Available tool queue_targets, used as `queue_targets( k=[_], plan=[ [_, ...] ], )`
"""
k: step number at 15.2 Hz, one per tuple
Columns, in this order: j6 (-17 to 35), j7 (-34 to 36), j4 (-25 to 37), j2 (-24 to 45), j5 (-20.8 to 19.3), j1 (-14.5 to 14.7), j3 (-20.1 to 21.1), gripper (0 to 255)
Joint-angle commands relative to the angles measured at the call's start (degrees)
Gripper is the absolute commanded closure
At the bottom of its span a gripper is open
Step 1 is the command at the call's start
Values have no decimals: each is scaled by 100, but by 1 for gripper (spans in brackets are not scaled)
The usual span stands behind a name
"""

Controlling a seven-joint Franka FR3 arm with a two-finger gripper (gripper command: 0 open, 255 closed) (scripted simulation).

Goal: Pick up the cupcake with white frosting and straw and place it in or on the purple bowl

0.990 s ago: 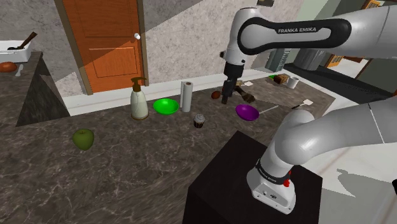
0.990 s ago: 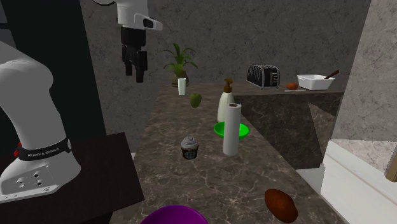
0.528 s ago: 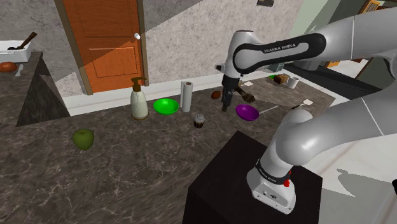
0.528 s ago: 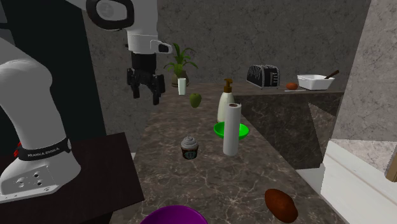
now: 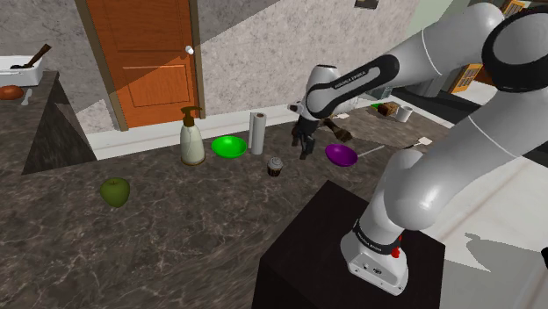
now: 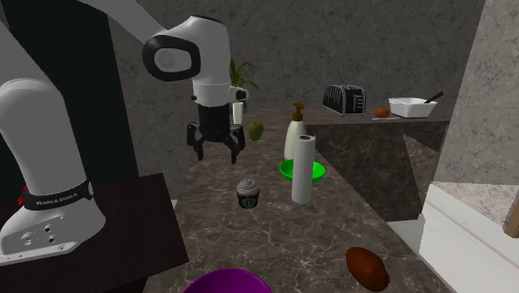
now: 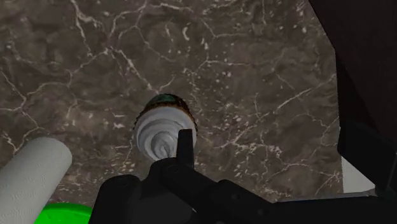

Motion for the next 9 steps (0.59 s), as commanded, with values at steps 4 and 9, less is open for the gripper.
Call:
queue_targets(
  k=[4,9],
  plan=[
    [1092,-2542,499,1550,1405,1047,-913,0],
    [1392,-5169,1142,2963,3641,1200,-729,0]
  ],
)
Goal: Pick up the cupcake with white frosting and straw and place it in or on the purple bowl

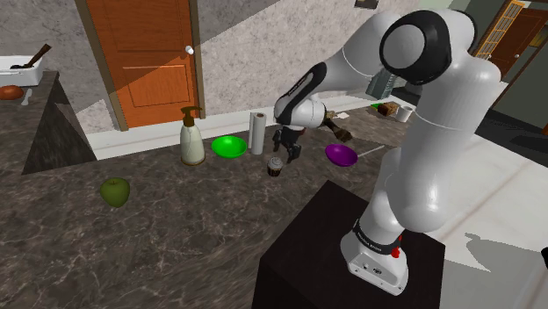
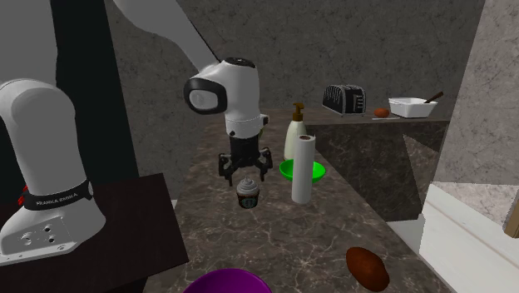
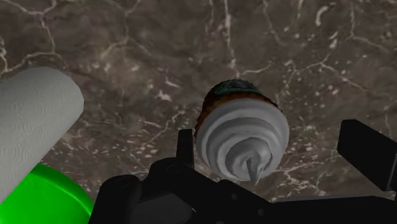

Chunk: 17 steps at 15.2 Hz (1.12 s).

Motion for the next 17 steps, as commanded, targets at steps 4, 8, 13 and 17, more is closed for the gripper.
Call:
queue_targets(
  k=[4,8,13,17],
  plan=[
    [196,-854,183,605,990,-228,404,0],
    [291,-1124,250,853,1371,-357,616,0],
    [291,-1123,251,853,1370,-357,617,0],
    [290,-1121,251,852,1369,-356,616,255]
  ],
)
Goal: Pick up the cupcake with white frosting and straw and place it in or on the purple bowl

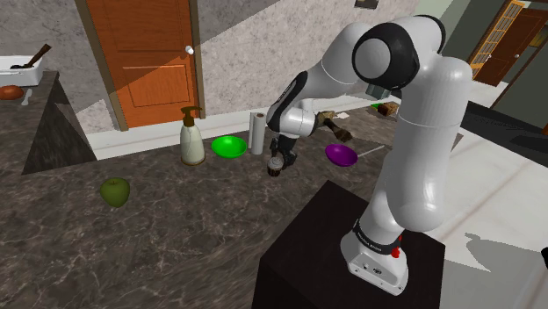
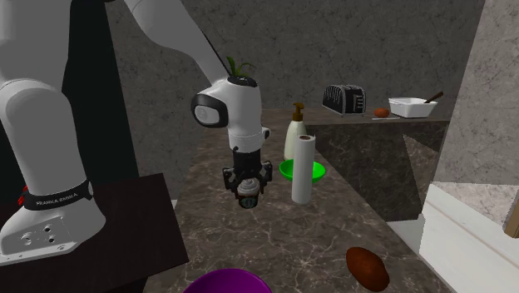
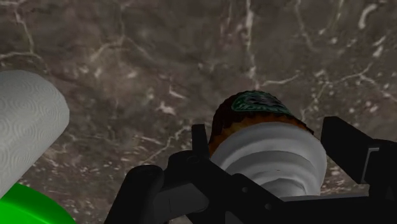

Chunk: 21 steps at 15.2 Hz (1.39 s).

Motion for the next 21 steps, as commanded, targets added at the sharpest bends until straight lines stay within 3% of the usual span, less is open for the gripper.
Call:
queue_targets(
  k=[1,7,15,21],
  plan=[
    [-2,-2,0,4,3,2,6,255],
    [-2,0,-2,0,0,3,4,255],
    [-326,955,-138,-771,-1240,392,-573,255],
    [-641,1690,-155,-1372,-2197,504,-809,255]
  ],
)
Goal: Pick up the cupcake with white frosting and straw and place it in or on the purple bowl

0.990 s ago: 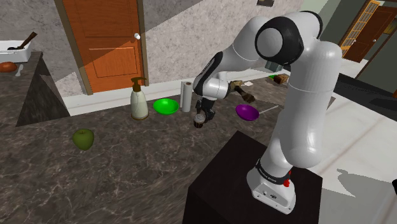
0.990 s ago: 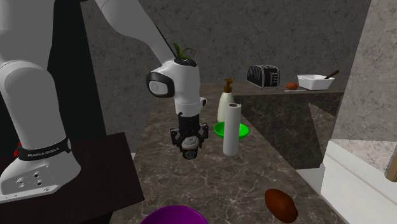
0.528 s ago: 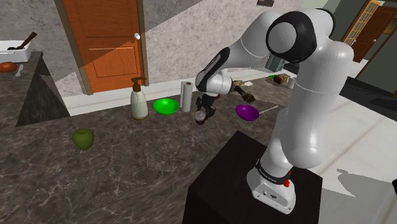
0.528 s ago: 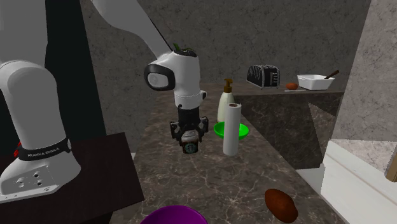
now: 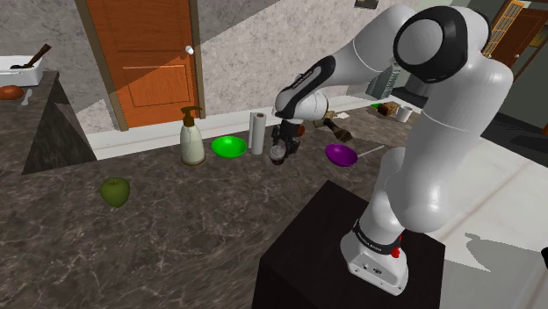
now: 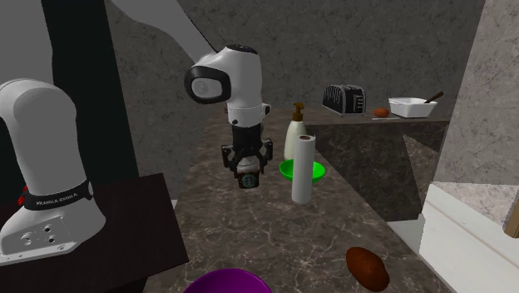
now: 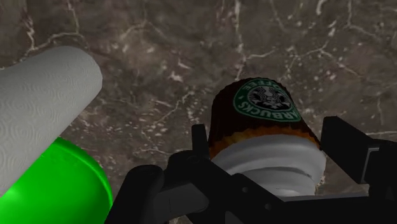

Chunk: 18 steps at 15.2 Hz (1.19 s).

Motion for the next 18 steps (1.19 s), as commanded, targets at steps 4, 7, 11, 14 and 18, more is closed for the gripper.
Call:
queue_targets(
  k=[4,7,11,14,18],
  plan=[
    [-310,565,21,-493,-731,-17,-59,255],
    [-527,839,70,-754,-1074,-71,-29,255],
    [-738,929,79,-1022,-1384,-213,-61,255],
    [-817,595,-8,-1194,-1583,-468,-304,255],
    [-948,85,-22,-1328,-1775,-779,-664,255]
  ],
)
